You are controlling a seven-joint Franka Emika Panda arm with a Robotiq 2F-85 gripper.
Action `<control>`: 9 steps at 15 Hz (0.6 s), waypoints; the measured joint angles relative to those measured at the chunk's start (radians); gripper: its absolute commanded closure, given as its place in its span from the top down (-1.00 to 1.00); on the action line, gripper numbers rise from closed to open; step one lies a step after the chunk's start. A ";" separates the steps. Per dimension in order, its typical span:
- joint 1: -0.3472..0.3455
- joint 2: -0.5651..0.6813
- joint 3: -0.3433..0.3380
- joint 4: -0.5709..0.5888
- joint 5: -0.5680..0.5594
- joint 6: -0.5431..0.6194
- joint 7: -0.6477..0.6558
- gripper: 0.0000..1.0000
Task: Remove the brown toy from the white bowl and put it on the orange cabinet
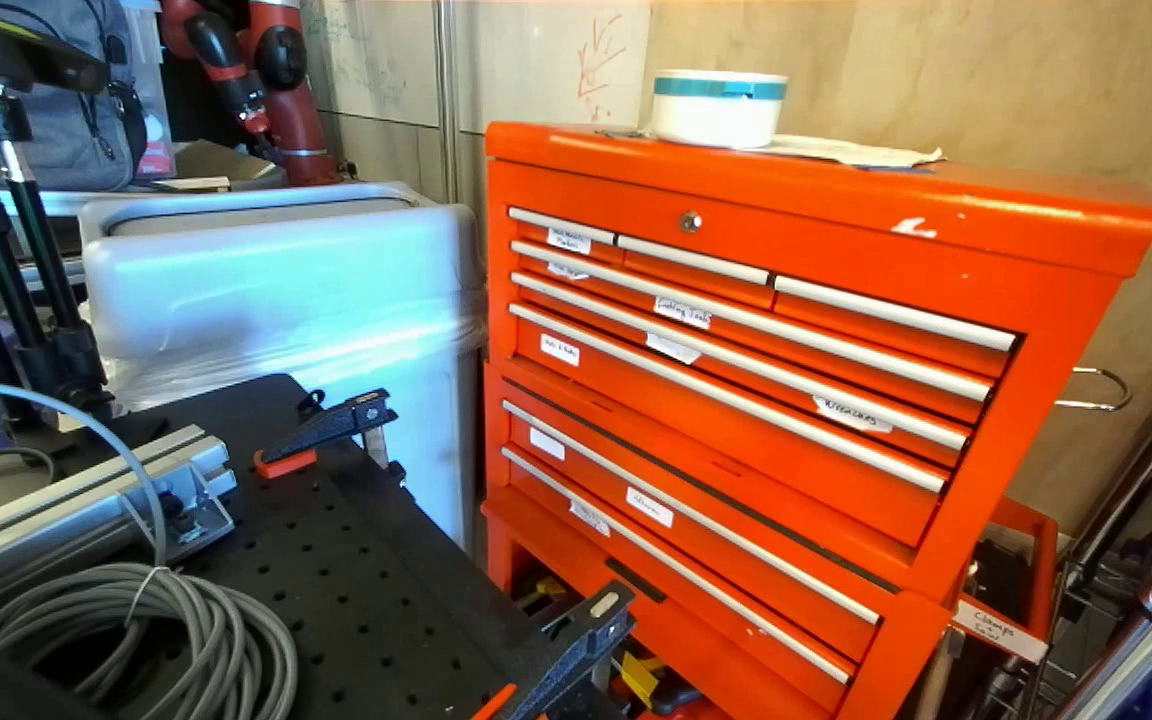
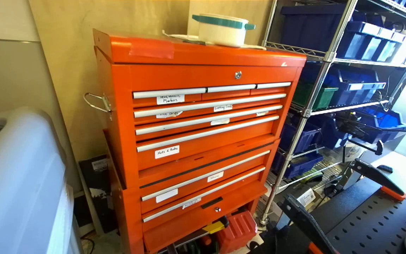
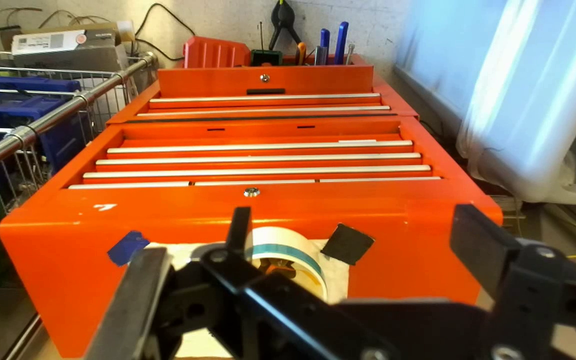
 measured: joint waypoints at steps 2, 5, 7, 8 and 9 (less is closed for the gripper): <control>0.000 0.000 0.000 0.000 0.000 0.000 0.000 1.00; 0.000 0.001 -0.001 -0.001 0.000 0.000 0.000 1.00; -0.003 0.012 -0.006 -0.002 0.000 0.002 0.000 1.00; -0.008 0.025 -0.012 -0.001 0.000 0.012 0.000 1.00; -0.013 0.042 -0.020 0.000 -0.001 0.026 0.000 1.00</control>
